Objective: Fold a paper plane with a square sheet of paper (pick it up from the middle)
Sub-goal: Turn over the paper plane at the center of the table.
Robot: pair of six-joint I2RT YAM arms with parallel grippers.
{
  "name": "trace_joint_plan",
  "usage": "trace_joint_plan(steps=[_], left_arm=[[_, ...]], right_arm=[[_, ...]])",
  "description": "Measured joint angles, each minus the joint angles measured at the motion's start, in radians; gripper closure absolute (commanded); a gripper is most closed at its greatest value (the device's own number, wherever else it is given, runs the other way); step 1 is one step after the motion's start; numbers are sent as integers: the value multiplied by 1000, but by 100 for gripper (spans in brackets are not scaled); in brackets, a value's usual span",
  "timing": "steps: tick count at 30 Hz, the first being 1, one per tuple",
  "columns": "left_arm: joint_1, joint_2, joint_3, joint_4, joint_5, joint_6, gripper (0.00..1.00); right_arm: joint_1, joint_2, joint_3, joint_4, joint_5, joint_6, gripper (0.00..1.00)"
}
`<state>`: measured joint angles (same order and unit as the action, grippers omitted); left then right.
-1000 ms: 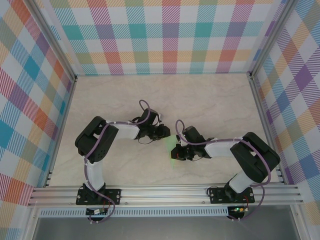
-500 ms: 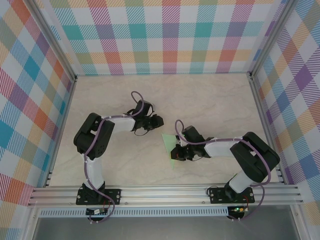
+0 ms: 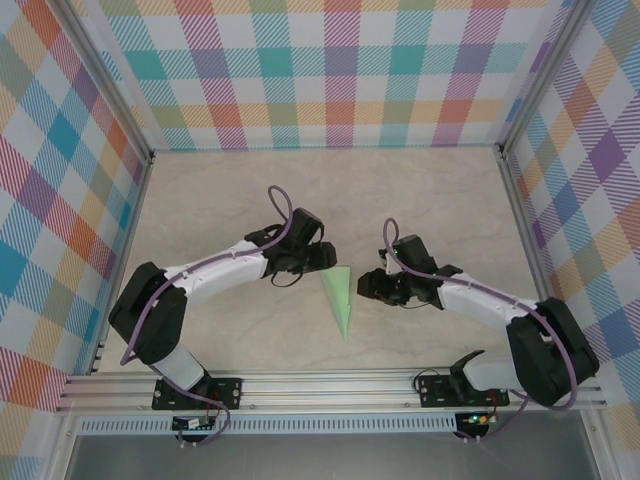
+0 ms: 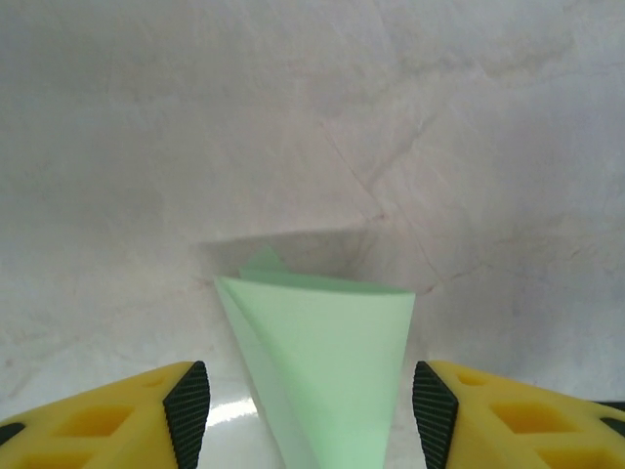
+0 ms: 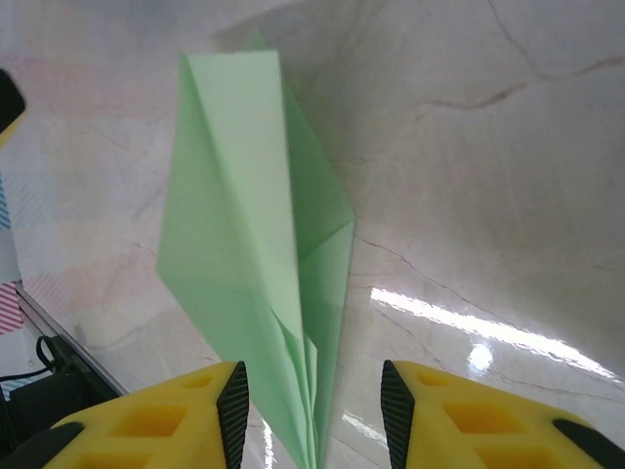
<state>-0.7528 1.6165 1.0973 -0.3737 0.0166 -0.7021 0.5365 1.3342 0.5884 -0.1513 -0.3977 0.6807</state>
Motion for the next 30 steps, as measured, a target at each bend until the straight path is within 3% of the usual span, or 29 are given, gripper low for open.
trace_joint_plan(steps=[4,12,20,26,30], left_arm=[[-43,11,-1,-61,-42,-41,40],[-50,59,-3,-70,-45,-72,41],[-50,66,-4,-72,-56,-90,42],[-50,45,-35,-79,-100,-107,42],[-50,2,-52,-98,-133,-122,42]], right_arm=[[1,85,2,21,-55,-1,55],[35,187,24,97,-126,-2,53],[83,260,51,131,-158,-5,64],[135,264,68,124,-146,-10,66],[182,269,109,79,-93,-27,79]])
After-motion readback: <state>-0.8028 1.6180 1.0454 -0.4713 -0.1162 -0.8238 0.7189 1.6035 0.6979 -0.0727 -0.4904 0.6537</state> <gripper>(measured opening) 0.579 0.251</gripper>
